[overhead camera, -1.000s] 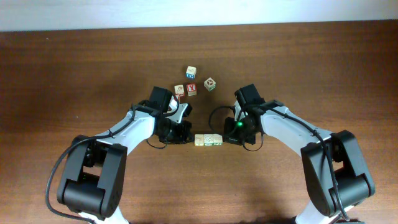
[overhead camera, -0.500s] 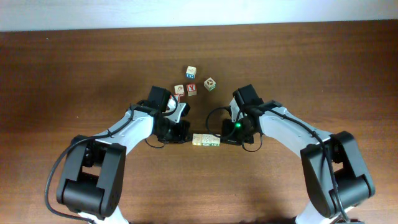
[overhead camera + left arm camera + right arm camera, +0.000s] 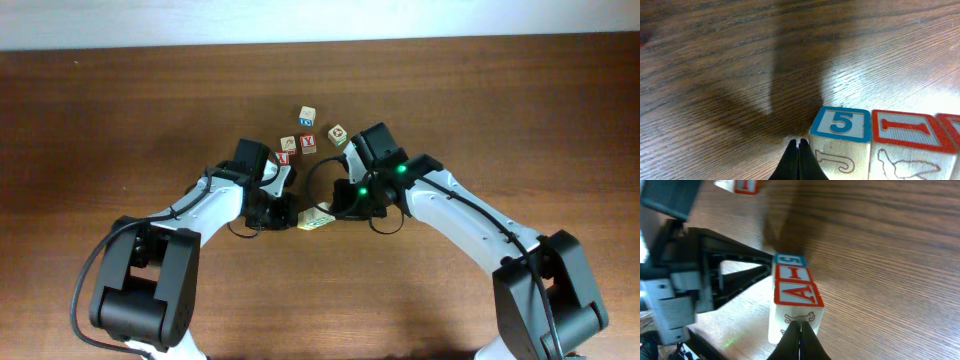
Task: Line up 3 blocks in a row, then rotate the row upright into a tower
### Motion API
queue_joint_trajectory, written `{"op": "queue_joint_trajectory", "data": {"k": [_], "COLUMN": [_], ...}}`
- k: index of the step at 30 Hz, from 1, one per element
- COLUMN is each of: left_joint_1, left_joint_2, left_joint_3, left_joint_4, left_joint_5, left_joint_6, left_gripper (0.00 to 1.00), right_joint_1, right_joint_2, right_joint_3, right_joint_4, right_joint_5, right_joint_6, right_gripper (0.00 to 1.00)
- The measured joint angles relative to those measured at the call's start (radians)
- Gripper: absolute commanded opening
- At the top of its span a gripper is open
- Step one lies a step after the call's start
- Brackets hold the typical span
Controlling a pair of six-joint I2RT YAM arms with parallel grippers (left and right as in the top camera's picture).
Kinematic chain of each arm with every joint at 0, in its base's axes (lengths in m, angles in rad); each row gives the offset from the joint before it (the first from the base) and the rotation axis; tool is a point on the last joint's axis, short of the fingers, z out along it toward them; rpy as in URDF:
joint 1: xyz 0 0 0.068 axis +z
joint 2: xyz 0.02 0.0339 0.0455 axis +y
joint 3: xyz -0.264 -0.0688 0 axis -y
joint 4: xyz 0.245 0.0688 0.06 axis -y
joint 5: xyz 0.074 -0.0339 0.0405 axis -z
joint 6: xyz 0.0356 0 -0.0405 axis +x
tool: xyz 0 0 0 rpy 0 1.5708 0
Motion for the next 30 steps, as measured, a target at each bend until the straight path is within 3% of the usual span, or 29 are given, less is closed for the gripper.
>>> {"op": "queue_joint_trajectory", "data": {"k": [7,12,15,17,18,19,20,21,22,23,25,30], "left_joint_1": [-0.019,-0.014,0.055,0.111,0.150,0.169,0.197,0.212,0.233,0.246,0.258,0.258], "left_joint_2": [0.000,0.000,-0.012,-0.066,-0.132,-0.167,-0.254,-0.309,-0.444,-0.533,-0.684,-0.754], "left_joint_3": [0.000,0.000,0.019,0.047,0.084,0.116,0.159,0.180,0.204,0.214,0.221,0.222], "left_joint_4": [0.007,0.006,-0.014,-0.020,-0.056,-0.117,-0.153,-0.163,-0.171,-0.171,-0.187,-0.198], "left_joint_5": [0.091,0.091,0.032,-0.027,-0.072,-0.087,-0.110,-0.138,-0.201,-0.249,-0.344,-0.390], "left_joint_6": [0.000,0.000,0.005,0.016,0.026,0.044,0.064,0.072,0.083,0.089,0.090,0.090], "left_gripper": [0.00,0.00,0.00,0.00,0.00,0.02,0.19,0.55,0.99,0.99,0.99,0.99], "right_joint_1": [0.055,0.055,0.055,0.055,0.055,0.055,0.055,0.055,0.055,0.055,0.056,0.056], "right_joint_2": [-0.008,-0.008,-0.014,-0.033,-0.051,-0.068,-0.109,-0.150,-0.243,-0.303,-0.430,-0.762], "right_joint_3": [0.014,0.018,0.076,0.118,0.150,0.209,0.269,0.324,0.381,0.413,0.452,0.480], "right_joint_4": [0.037,0.031,-0.016,-0.057,-0.100,-0.230,-0.279,-0.378,-0.433,-0.483,-0.615,-0.748], "right_joint_5": [-0.038,-0.037,-0.036,-0.034,-0.024,0.032,0.088,0.156,0.249,0.309,0.467,0.581], "right_joint_6": [0.042,0.045,0.034,0.007,-0.003,-0.035,-0.053,-0.065,-0.084,-0.093,-0.095,-0.098], "right_gripper": [0.04,0.04,0.05,0.19,0.20,0.24,0.32,0.38,0.59,0.80,0.99,0.99]}}
